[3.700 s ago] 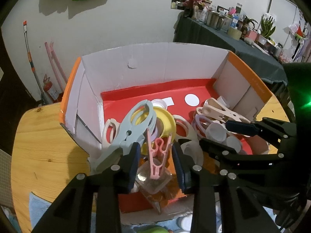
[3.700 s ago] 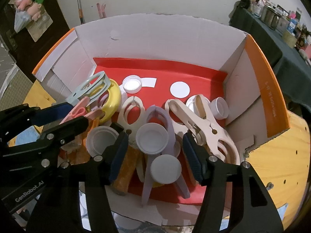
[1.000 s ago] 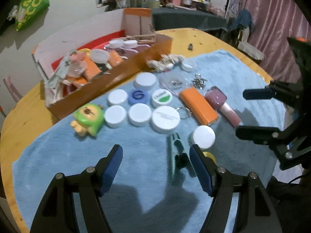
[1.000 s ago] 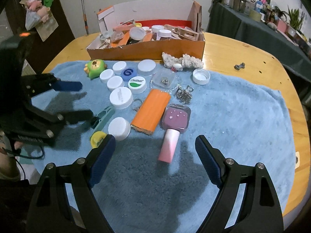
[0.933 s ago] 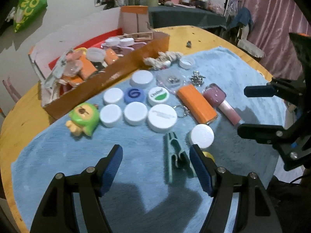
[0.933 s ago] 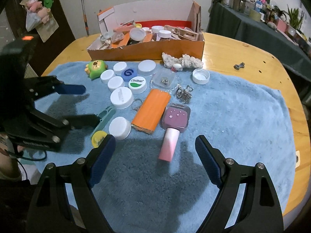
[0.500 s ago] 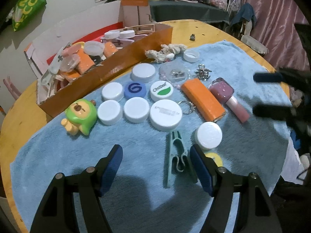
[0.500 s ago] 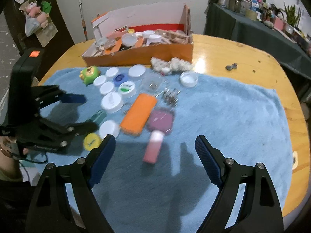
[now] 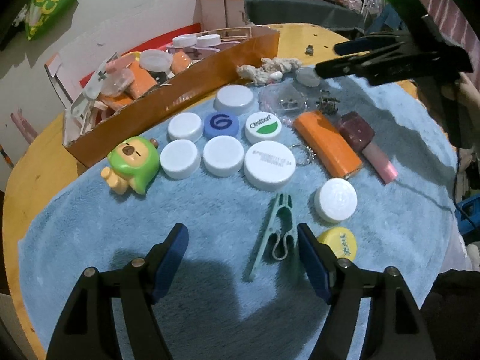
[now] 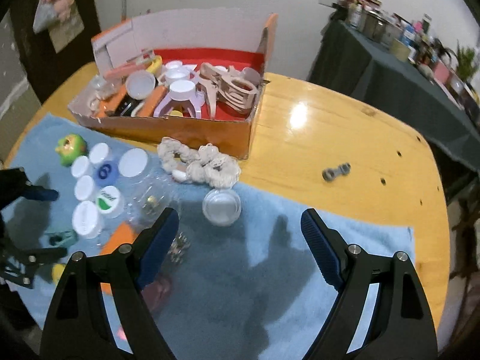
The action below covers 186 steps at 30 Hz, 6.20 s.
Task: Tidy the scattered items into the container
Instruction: 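Close the left tool on the green plastic clip while the right tool approaches a clear round cup, then close the right tool on the clear round cup while the left tool holds the green clip, then lift the green clip and clear cup and carry them toward the box, then lower the held green clip and clear cup down into the box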
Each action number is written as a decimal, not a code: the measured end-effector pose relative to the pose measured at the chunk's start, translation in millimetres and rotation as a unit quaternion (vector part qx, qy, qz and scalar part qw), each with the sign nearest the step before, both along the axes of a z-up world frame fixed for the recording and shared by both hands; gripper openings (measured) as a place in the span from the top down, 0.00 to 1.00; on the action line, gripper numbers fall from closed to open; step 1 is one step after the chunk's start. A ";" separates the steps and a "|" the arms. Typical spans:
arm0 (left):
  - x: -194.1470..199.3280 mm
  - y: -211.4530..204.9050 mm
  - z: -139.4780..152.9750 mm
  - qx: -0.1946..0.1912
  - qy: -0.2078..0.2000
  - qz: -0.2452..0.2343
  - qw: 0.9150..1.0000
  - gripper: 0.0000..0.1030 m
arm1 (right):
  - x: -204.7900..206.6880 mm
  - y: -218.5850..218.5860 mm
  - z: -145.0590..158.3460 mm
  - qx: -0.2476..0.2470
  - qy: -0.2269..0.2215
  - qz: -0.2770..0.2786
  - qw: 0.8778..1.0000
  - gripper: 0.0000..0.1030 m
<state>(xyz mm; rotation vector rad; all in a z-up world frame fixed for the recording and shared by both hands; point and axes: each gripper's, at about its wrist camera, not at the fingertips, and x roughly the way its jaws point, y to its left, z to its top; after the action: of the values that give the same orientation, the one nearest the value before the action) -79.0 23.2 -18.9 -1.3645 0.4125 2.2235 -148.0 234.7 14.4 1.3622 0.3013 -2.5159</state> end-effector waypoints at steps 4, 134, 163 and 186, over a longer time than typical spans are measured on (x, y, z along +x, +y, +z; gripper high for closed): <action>-1.4 1.0 0.3 0.008 -0.006 0.004 1.000 0.33 | -7.8 -11.8 -8.7 0.011 -0.015 0.034 0.999 0.35; 19.2 12.8 0.6 0.002 -0.030 -0.025 0.999 0.65 | 6.4 -28.6 42.1 -0.016 0.011 0.055 0.998 0.70; 10.6 8.4 28.6 0.021 0.006 0.000 1.000 0.74 | 5.3 -31.8 49.7 -0.018 0.019 0.053 0.998 0.70; -72.4 12.1 91.9 0.052 0.070 0.049 0.995 0.74 | -36.3 -55.7 78.0 -0.036 0.034 0.053 0.997 0.70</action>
<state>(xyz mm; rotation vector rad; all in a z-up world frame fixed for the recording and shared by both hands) -151.4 35.3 73.0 -1.2045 0.2783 2.3941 -184.3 179.0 92.4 1.2035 0.2848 -2.4628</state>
